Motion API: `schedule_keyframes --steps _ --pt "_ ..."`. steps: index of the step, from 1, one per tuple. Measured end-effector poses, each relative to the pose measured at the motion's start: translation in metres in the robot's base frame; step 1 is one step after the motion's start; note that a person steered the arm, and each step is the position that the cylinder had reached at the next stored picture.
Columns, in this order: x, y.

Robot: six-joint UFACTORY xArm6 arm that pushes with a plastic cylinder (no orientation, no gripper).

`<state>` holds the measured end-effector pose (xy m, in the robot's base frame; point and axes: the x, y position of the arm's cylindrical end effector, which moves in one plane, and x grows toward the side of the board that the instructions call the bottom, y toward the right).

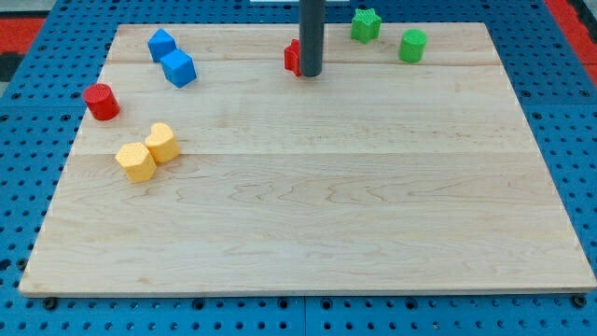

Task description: Place red circle beside blue cube

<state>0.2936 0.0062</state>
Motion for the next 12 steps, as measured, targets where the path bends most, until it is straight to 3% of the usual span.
schedule_keyframes --steps 1,2,4,5,7,8,9,10,12 --pt "0.018 0.002" --pt "0.019 -0.033" --pt "-0.027 -0.004" --pt "-0.03 0.007" --pt "0.08 -0.121" --pt "0.106 -0.177" --pt "0.13 -0.287" --pt "0.13 -0.311" --pt "0.088 -0.311"
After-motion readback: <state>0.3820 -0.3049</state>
